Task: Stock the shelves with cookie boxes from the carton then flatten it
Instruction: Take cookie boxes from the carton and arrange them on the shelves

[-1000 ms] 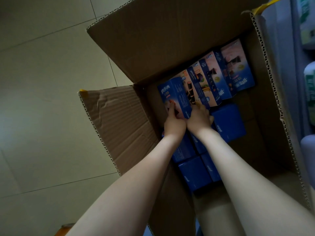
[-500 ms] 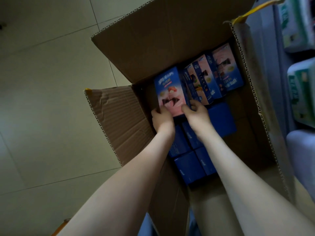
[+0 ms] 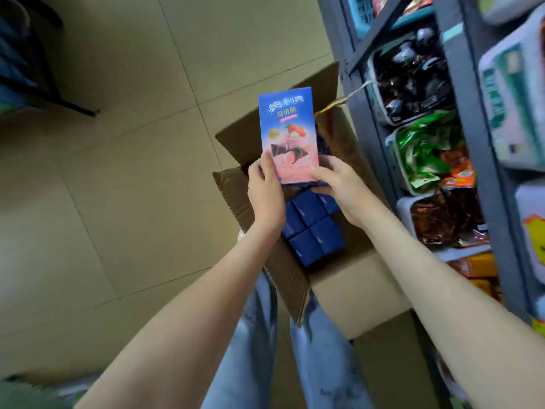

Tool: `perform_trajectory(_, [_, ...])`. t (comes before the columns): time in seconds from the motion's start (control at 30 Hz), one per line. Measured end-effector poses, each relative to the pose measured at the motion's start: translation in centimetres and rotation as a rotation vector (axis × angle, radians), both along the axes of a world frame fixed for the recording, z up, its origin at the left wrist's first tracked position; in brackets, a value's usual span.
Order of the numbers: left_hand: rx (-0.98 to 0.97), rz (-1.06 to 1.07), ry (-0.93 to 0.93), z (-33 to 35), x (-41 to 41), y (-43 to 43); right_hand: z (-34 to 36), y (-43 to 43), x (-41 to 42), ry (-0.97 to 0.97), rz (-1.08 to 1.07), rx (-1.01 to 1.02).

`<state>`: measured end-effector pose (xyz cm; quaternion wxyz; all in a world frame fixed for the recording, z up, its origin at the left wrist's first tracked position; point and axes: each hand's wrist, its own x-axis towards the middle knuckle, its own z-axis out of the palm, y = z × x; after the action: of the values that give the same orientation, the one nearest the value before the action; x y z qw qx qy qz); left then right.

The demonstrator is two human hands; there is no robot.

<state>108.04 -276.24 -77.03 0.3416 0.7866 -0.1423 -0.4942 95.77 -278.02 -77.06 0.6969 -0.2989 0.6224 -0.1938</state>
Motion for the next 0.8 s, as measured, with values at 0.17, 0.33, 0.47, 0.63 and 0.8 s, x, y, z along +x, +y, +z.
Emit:
perform_trajectory(0.17, [-0.203,-0.26,0.009,13.9,-2.8,-0.8,13.7,-0.1,-3.1,-0.011,-0.208,-0.142])
perform_trajectory(0.33, [-0.4,-0.475,0.031,24.6,-6.1,-1.1,25.2,1.7,-6.7,0.028,-0.387,-0.275])
perform_trajectory(0.47, [-0.534,-0.671,0.044,31.2,-8.7,-1.5,32.6,3.6,-8.9,0.102,-0.546,-0.343])
perform_trajectory(0.63, [-0.733,-0.882,0.095,38.9,-11.4,-1.3,41.4,6.4,-11.5,0.161,-0.652,-0.508])
perform_trajectory(0.8, [-0.919,-0.988,0.19,46.4,-14.0,-0.2,48.9,9.7,-13.5,0.195,-0.763,-0.722])
